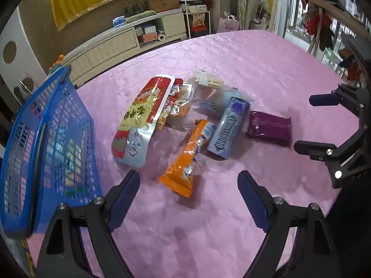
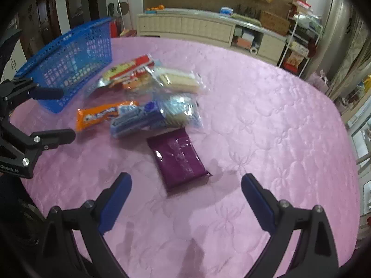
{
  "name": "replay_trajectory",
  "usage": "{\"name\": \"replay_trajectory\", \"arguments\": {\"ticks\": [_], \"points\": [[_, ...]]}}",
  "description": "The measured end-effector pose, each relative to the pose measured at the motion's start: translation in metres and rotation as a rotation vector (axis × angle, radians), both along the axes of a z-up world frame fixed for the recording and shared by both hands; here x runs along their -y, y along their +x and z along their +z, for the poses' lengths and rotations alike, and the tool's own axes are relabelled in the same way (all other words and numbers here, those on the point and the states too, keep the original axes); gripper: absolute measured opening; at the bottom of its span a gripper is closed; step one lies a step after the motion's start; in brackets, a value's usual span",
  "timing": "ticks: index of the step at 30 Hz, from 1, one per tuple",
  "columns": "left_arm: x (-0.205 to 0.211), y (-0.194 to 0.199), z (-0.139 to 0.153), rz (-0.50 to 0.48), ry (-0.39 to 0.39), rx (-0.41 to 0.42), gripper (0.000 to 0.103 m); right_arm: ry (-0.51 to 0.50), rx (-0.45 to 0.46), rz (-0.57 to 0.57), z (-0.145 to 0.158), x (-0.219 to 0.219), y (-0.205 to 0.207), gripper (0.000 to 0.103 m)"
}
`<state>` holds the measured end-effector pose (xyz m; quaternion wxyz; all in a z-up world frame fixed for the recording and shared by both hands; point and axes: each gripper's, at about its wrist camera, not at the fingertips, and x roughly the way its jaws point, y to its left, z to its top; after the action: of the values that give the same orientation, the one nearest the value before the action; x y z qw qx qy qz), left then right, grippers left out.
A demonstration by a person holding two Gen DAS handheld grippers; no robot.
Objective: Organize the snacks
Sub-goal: 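Move both tools back to the snack pile, then grasp the orange stick snack with left tool while right tool grasps the purple wrapper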
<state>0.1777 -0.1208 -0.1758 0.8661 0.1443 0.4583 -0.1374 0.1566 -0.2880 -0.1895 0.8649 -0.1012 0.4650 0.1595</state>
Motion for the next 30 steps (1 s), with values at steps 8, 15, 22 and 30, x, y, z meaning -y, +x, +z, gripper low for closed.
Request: {"name": "replay_trajectory", "arguments": {"ticks": [8, 15, 22, 30], "points": [[0.001, 0.026, -0.015, -0.008, 0.022, -0.029, 0.085, 0.057, -0.07, 0.034, -0.019, 0.006, 0.027, 0.097], [0.005, 0.052, -0.022, 0.0, 0.015, -0.06, 0.085, 0.049, -0.076, 0.116, -0.031, 0.0, 0.034, 0.097], [0.005, 0.068, -0.024, 0.006, -0.002, -0.073, 0.08, 0.012, -0.031, 0.143, -0.033, -0.006, 0.028, 0.084], [-0.001, 0.065, -0.031, 0.002, -0.018, -0.13, 0.054, 0.007, -0.03, 0.135, -0.03, -0.011, 0.03, 0.077]]}}
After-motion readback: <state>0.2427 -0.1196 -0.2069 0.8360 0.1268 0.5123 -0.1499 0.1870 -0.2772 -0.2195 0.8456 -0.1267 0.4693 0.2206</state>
